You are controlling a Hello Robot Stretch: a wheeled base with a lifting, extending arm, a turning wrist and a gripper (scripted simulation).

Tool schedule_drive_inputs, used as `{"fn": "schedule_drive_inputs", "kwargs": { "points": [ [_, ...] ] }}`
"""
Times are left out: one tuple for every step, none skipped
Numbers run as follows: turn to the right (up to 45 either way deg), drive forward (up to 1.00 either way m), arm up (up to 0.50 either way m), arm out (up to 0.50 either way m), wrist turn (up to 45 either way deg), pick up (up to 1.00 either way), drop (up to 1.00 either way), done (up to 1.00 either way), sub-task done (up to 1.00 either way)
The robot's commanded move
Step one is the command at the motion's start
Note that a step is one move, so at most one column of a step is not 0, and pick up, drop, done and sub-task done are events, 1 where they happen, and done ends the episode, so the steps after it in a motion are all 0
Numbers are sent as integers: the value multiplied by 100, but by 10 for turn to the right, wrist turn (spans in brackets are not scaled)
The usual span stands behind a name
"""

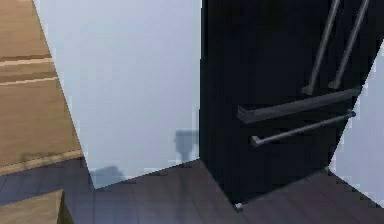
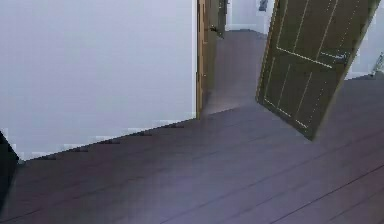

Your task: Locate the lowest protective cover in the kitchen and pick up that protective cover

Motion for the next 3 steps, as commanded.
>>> {"fn": "schedule_drive_inputs", "kwargs": {
  "points": [
    [-210,0,0,0,0,0,0,0,0],
    [0,40,0,0,0,0,0,0,0],
    [-450,0,0,0,0,0,0,0,0]
  ]
}}
